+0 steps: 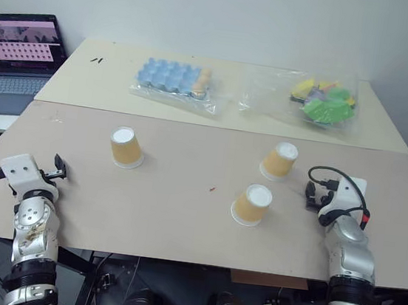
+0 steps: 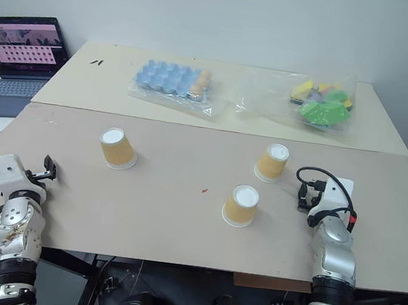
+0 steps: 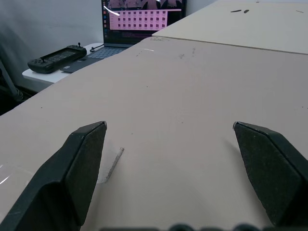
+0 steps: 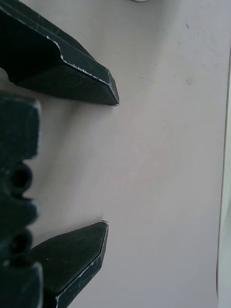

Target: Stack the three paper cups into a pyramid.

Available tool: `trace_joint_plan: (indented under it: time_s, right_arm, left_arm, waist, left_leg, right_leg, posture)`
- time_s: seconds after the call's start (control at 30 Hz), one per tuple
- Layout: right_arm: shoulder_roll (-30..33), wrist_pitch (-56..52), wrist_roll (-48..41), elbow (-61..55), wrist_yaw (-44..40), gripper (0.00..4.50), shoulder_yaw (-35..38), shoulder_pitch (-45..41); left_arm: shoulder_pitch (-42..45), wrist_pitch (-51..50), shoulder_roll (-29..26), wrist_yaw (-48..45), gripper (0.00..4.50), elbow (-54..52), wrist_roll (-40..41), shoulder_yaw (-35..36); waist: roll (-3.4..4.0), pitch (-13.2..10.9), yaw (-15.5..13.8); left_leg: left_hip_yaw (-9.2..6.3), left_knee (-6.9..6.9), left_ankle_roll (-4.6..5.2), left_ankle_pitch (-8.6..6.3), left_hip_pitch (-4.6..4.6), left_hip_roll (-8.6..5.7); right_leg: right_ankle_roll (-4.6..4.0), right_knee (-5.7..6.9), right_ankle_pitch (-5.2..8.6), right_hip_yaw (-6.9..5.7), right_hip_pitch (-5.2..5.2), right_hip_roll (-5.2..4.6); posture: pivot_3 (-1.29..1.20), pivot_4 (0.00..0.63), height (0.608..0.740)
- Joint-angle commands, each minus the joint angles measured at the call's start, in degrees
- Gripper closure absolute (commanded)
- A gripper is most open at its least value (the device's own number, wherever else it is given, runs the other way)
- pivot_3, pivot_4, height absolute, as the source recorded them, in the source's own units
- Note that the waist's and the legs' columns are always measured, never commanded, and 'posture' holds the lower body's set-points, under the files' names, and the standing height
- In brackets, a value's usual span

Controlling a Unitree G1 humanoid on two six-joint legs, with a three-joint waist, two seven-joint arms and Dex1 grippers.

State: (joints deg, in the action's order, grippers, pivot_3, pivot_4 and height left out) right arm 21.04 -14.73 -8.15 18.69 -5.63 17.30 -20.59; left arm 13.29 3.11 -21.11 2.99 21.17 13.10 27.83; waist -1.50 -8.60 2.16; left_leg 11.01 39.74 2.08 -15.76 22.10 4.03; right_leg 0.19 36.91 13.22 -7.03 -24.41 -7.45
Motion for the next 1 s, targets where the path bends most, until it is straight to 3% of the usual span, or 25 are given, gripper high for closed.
trace_joint_plan:
  time_s: [0.03, 0.17, 0.37, 0.5, 0.6, 0.8, 0.9, 1.0]
  right_arm:
    - [0.7, 0.1, -0.2, -0.3, 0.0, 0.01, 0.5, -0.3]
    - [1.0, 0.3, 0.1, 0.5, -0.1, 0.01, 0.4, -0.9]
    - [4.0, 0.2, 0.1, 2.3, -2.0, 0.01, 0.6, -2.1]
    - [9.9, -0.7, -0.4, 1.6, -6.3, 0.01, 1.4, -1.2]
    - [16.0, -2.3, -2.7, -2.0, -16.1, 0.01, 0.8, 1.7]
    - [33.9, -5.8, -9.4, -11.4, -45.3, 0.01, -0.8, 12.0]
    - [38.2, -7.9, -13.8, -16.1, -55.1, 0.01, -1.0, 14.2]
    - [38.9, -10.0, -15.7, -20.2, -58.6, 0.01, -3.5, 12.7]
  left_arm:
    - [1.1, -1.0, -0.2, -2.8, 0.0, -3.9, 2.6, -0.1]
    - [-2.0, -5.2, -0.8, -15.4, 0.0, -13.9, 8.5, -5.2]
    - [-15.4, -11.9, -8.8, -34.1, 0.0, -32.4, 12.9, -13.2]
    - [-20.6, -17.4, -15.7, -44.1, 0.0, -41.7, 16.7, -16.4]
    - [-22.1, -18.1, -18.9, -49.2, 0.0, -45.2, 17.0, -18.5]
    - [-19.4, -19.6, -20.3, -53.8, 0.0, -46.4, 17.8, -21.8]
    - [-18.2, -20.1, -20.0, -54.5, 0.0, -45.6, 17.5, -22.7]
    - [-17.7, -19.7, -19.9, -55.4, 0.0, -45.0, 16.5, -23.5]
  waist:
    - [0.0, 0.0, 0.0]
    - [-0.01, 0.0, 0.0]
    - [0.04, 0.0, 0.5]
    - [0.17, -0.1, 0.0]
    - [0.33, -0.1, -0.8]
    - [0.85, -0.1, -1.5]
    - [0.85, -0.1, -1.1]
    - [0.84, -0.1, -0.8]
  left_leg:
    - [0.0, 0.0, 0.0, 0.0, 0.0, 0.0]
    - [0.0, 0.03, 0.0, 0.0, 0.03, 0.01]
    - [0.1, -0.13, -0.02, 0.0, -0.02, 0.01]
    - [0.1, -0.1, -0.02, 0.0, 0.05, 0.0]
    - [0.08, -0.07, 0.02, -0.03, 0.05, -0.04]
    - [0.04, -0.2, 0.09, -0.07, 0.08, -0.05]
    - [0.02, -0.17, 0.14, -0.1, -0.07, -0.03]
    - [0.01, -0.16, 0.2, -0.14, -0.13, 0.02]
  right_leg:
    - [0.0, 0.0, 0.0, 0.0, 0.0, 0.0]
    - [0.0, 0.02, 0.0, -0.01, 0.0, 0.0]
    - [0.01, -0.01, 0.02, 0.09, -0.09, 0.02]
    - [0.02, 0.01, 0.05, 0.1, -0.17, 0.0]
    - [0.03, -0.01, 0.06, 0.11, -0.15, -0.06]
    - [0.09, -0.21, 0.1, 0.09, -0.14, -0.02]
    - [0.09, -0.22, 0.1, 0.1, 0.02, 0.01]
    - [0.1, -0.22, 0.1, 0.13, 0.08, 0.02]
  posture:
    - [0.0, 0.15, 0.735]
    - [0.0, 0.15, 0.735]
    - [0.0, 0.15, 0.735]
    - [0.0, 0.15, 0.735]
    - [0.0, 0.15, 0.735]
    - [0.0, 0.15, 0.735]
    - [0.0, 0.15, 0.735]
    - [0.0, 0.15, 0.735]
